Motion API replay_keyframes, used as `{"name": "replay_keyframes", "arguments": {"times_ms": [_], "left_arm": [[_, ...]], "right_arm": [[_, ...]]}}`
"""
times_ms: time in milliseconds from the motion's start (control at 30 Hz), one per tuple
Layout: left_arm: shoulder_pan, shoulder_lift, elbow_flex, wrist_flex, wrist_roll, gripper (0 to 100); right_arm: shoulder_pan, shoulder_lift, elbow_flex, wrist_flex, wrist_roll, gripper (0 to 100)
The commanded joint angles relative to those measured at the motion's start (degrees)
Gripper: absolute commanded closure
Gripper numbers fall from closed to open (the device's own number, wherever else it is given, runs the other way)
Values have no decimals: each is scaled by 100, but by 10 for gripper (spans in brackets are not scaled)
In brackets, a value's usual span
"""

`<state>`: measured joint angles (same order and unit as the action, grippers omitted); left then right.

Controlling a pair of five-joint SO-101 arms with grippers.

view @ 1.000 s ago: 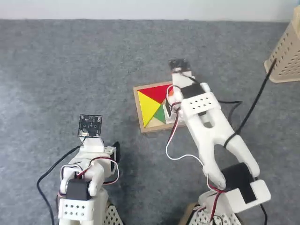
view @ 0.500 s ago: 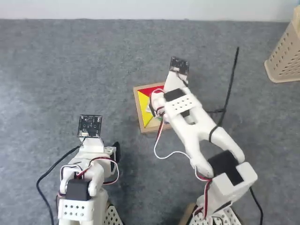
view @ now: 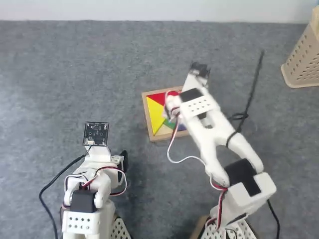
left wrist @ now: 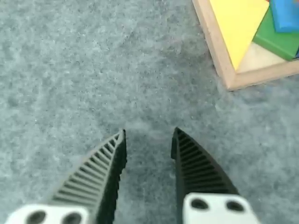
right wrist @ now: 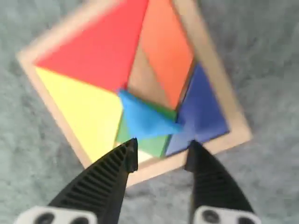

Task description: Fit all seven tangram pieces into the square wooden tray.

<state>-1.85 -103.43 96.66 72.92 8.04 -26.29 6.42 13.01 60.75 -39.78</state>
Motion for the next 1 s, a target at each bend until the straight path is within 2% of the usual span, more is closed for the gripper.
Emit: {"name": "replay_keyframes", "arguments": {"times_ms": [0,67,200,300,333,633,967], "left_arm": [[-26,-114,-13,-35,35,848],[-26,-114,-13,-35,35,848],[-26,-114,-13,-35,35,848],[-26,-114,-13,-35,35,848],[-26,-114,-13,-35,35,848],[-26,-114,-13,-35,35,848],[-26,-114,-13,-35,35,848]], "right_arm": [[224,-708,-615,66,1020,913],[215,-760,-800,-84,1767,937],[224,-312,-818,-365,2787,989],[338,233,-826,-224,4026,991],[365,374,-826,-224,4202,991],[831,998,-800,-145,4255,991],[268,1165,-607,-119,4264,991]]}}
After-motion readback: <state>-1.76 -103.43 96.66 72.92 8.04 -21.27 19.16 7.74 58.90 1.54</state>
